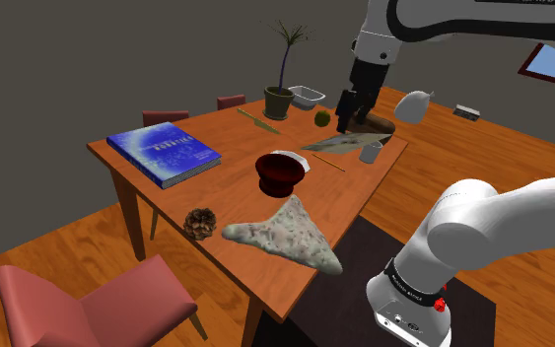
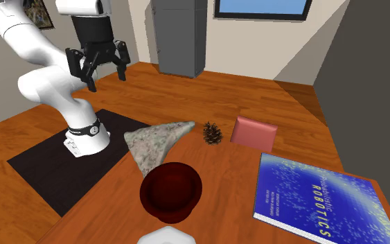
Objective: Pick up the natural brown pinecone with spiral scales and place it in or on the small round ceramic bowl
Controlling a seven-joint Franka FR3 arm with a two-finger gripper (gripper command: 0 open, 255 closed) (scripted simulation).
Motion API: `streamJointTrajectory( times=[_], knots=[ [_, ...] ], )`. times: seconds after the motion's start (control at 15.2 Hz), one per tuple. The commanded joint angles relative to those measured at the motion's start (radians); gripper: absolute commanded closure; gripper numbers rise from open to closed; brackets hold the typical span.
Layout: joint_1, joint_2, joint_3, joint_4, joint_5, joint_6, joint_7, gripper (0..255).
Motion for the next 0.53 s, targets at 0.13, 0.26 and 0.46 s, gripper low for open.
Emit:
streamJointTrajectory(
  times=[0.13,0.26,0.46],
  knots=[
    [0.016,0.022,0.028,-0.029,0.022,0.059,0.034,0],
    [0.031,0.051,0.056,-0.052,0.044,0.12,0.068,0],
    [0.055,0.106,0.098,-0.077,0.072,0.214,0.118,0]
  ],
)
